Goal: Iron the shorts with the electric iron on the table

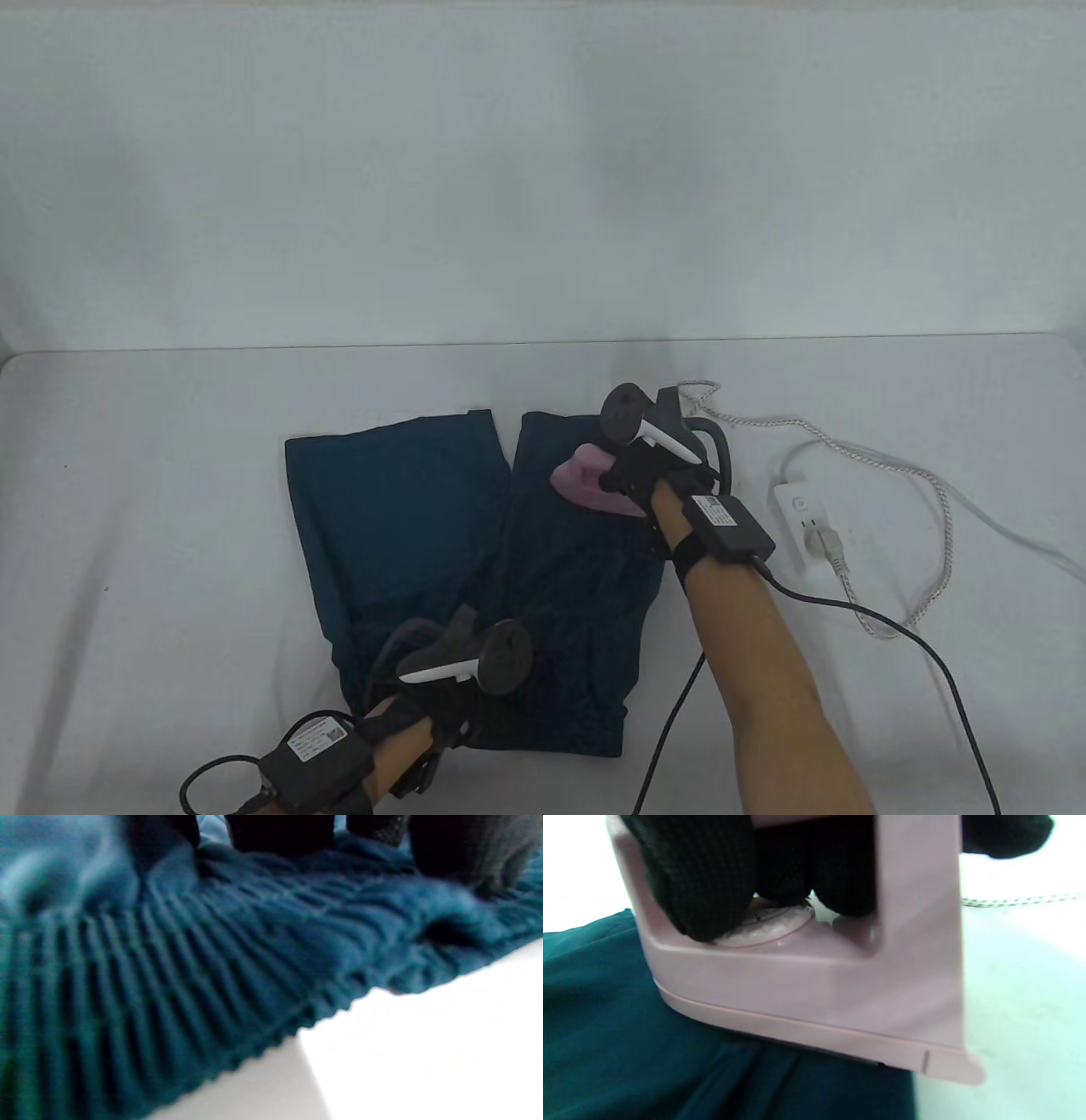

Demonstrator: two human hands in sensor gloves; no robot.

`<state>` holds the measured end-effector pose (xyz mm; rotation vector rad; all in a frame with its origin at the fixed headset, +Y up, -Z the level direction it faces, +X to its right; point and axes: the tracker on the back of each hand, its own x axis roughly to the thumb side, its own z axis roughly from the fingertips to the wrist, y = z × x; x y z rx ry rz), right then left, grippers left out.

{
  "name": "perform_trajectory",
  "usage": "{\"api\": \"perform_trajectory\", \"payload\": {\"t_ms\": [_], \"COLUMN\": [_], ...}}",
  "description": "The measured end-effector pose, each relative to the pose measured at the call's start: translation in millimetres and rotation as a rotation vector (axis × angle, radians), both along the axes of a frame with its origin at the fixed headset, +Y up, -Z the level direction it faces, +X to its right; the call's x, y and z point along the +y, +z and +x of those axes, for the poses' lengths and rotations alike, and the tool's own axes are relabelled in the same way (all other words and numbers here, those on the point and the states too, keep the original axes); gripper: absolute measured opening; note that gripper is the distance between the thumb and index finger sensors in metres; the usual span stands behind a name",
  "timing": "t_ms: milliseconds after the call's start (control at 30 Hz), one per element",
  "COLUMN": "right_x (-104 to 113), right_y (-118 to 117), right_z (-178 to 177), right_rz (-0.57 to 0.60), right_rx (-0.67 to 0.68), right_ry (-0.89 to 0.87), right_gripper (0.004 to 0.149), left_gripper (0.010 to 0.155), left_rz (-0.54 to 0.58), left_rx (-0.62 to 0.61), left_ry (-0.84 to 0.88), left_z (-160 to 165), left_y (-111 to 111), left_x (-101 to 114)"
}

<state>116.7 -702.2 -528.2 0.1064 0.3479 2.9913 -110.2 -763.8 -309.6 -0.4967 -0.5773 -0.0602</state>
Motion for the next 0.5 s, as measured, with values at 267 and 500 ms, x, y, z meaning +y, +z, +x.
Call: {"api": "perform_trajectory", "payload": {"t_ms": [267, 500], "right_x": [-1.2, -2.4], "right_y": [0.6, 2.8], "right_z": [12.0, -16.4], "right_rz": [0.005, 0.014], "right_rx": [-0.016, 0.054], "right_ry": [-0.025, -0.068], "right_gripper": [0.059, 0.059], "left_gripper": [0.073, 0.073], "left_rz": [0.0, 0.001], "left_rx": [-0.002, -0.002], "left_ry": [-0.001, -0.003], "left_z": [0.0, 0.1], "left_y": [-0.3, -0.1], "left_x": [0.1, 0.2]}}
